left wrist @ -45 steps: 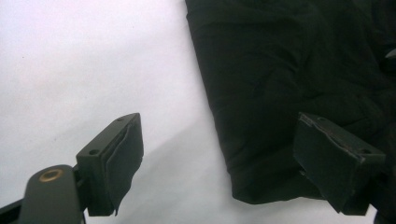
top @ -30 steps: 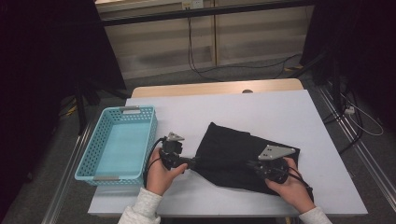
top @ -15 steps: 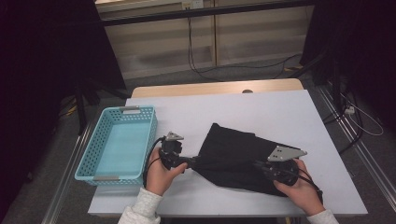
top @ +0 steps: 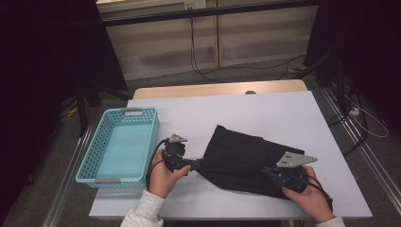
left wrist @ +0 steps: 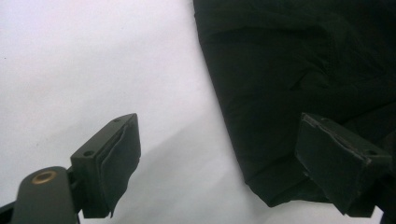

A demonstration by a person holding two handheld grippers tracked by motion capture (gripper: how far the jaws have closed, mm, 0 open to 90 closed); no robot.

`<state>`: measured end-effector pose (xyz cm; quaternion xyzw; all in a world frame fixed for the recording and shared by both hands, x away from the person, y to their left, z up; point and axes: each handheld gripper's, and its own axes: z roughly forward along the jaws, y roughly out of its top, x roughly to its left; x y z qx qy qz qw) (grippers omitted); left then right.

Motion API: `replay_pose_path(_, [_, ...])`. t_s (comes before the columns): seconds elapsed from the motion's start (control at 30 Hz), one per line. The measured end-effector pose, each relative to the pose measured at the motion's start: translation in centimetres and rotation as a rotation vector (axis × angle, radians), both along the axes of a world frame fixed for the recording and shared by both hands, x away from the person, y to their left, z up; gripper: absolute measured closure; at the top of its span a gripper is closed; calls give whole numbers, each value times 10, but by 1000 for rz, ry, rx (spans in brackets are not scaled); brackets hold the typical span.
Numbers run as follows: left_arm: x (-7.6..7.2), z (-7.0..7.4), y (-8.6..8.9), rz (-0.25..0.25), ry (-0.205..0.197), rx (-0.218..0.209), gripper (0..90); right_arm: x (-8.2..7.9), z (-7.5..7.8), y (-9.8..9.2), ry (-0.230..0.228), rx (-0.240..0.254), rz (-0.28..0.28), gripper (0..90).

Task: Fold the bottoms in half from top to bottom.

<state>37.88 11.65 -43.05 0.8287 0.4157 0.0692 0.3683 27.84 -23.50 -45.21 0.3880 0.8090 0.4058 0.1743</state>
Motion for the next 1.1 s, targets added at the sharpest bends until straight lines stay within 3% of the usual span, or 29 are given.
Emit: replay_pose_path(1.1, [1, -1, -5, -14, 9, -3, 143, -7, 0, -12, -4, -6, -30, 882])
